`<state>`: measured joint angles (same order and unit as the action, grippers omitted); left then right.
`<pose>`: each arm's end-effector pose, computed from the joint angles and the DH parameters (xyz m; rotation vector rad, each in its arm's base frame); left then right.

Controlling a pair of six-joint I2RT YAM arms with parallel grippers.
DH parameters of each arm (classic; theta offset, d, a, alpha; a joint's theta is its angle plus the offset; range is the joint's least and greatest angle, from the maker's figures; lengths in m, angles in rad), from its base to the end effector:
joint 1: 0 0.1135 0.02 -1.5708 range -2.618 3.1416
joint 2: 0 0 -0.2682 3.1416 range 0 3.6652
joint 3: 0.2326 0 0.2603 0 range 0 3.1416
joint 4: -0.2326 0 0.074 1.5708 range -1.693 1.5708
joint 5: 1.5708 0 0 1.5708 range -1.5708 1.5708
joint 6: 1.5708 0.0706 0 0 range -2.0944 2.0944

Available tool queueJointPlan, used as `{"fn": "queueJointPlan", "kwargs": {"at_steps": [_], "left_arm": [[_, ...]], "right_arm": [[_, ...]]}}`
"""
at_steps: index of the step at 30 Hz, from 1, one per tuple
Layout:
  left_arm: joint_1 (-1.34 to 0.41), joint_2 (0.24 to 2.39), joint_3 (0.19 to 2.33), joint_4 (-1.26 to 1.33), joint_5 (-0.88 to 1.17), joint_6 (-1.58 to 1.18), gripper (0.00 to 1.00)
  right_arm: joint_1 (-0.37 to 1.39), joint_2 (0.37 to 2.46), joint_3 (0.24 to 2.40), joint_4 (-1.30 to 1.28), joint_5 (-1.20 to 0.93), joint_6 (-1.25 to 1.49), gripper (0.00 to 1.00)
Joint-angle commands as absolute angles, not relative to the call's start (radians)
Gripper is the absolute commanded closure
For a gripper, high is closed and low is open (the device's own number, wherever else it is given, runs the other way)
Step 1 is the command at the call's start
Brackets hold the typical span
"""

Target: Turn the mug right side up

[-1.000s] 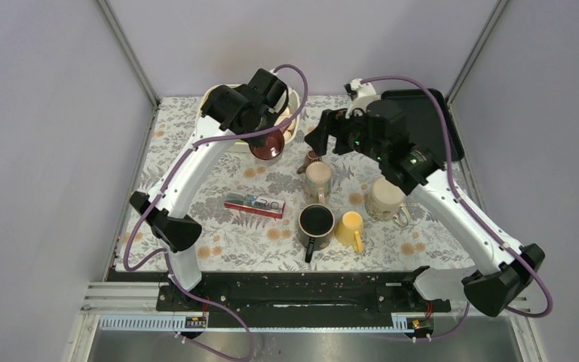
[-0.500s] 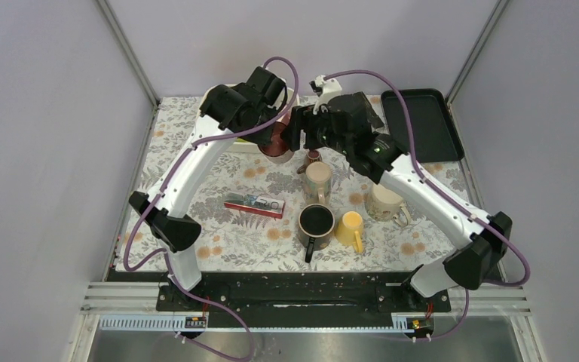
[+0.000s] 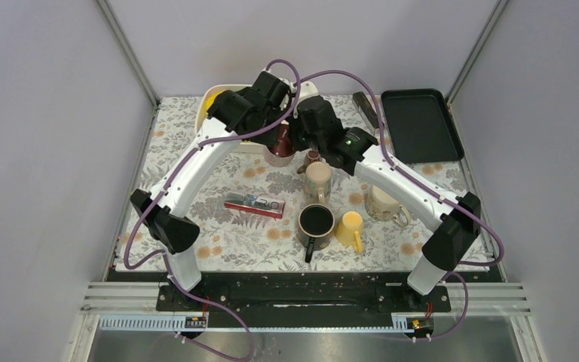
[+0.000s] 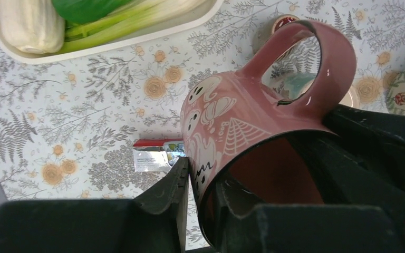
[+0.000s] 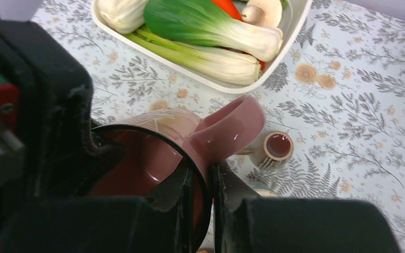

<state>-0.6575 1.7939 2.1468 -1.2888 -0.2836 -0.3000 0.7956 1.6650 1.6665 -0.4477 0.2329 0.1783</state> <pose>0.3131 -0.2168 0.4047 0.3229 2.4339 -0.0605 0.3106 0.2937 0.3793 -0.4717 1.9697 0.3868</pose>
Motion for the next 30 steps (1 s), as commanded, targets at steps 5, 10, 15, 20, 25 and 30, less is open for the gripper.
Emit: {"fn": "queueJointPlan", "kwargs": {"at_steps": [5,10,15,20,25,30], "left_arm": [[-0.614,1.659,2.126,-1.113,-0.084,-0.257,0.35],[-0.525,1.647,2.117,-1.107,0.012,-0.262,0.18],[-0.478,1.638,2.092,-1.086,0.095,-0.198,0.14],[-0.442,1.584,1.952,-0.994,0.062,-0.09,0.03],[-0.372,1.517,1.754,-0.875,0.058,-0.02,0.01],[-0.273,1.514,1.616,-0.805,0.07,-0.035,0.01]], "right_arm": [[0.711,1.627,1.7,-0.463,0.313,0.111,1.0],[0.563,1.602,1.681,-0.463,0.257,0.134,1.0],[0.349,1.629,1.704,-0.462,0.21,0.148,1.0],[0.087,1.743,1.788,-0.467,0.167,0.213,1.0],[-0.104,1.913,1.913,-0.505,0.138,0.261,1.0],[-0.213,2.077,2.074,-0.575,0.14,0.272,1.0]]}}
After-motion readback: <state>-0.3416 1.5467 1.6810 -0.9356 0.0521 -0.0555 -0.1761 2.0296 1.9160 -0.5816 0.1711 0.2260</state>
